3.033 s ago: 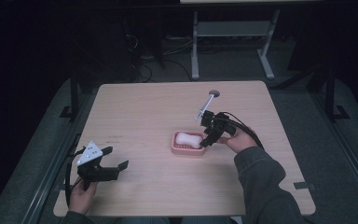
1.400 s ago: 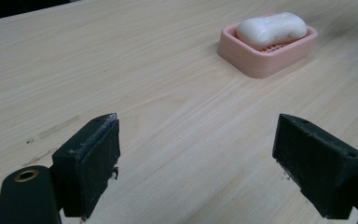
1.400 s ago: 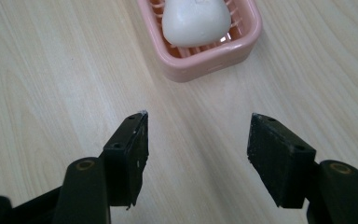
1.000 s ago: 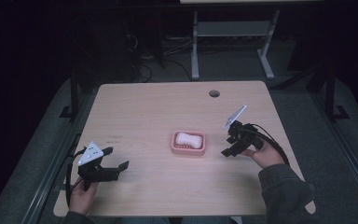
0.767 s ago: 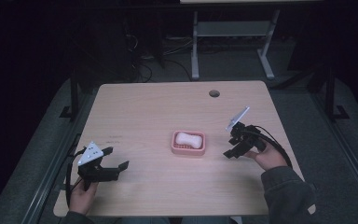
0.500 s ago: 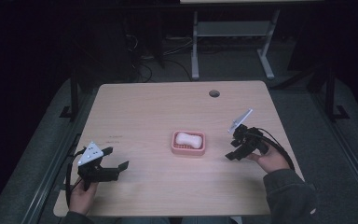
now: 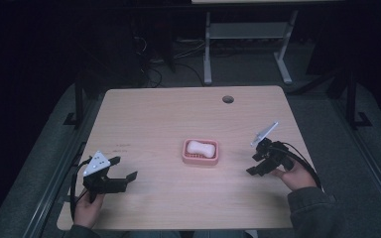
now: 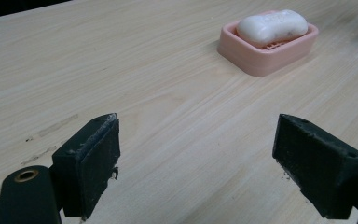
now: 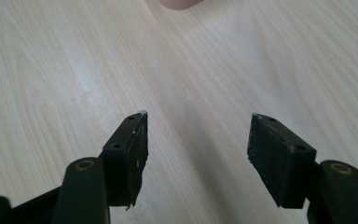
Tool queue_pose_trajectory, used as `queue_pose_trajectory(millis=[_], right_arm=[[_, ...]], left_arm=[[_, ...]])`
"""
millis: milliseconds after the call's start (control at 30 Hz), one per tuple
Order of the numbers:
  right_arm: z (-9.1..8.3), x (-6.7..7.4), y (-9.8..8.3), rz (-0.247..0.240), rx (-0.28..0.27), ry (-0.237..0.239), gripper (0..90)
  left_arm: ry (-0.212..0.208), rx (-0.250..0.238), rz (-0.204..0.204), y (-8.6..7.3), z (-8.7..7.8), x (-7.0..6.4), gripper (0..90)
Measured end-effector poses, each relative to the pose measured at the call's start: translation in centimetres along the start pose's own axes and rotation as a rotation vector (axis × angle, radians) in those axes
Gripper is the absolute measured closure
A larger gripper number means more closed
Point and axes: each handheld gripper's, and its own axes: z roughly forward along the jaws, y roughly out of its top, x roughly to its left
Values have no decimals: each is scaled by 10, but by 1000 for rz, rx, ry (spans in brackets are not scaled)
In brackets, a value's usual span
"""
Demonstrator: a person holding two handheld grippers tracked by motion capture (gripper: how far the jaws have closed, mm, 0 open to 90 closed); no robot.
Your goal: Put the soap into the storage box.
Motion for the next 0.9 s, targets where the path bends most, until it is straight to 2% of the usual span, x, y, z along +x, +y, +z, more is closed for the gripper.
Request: queue_pose_trajectory(millis=[567,900], right_arm=[[3,8,-24,40,-18,14,374],[1,13,-40,51,-44,5,370]], left_arm=[[-1,0,-1,-1,0,0,146],[0,4,12,-1,1,-1,145]])
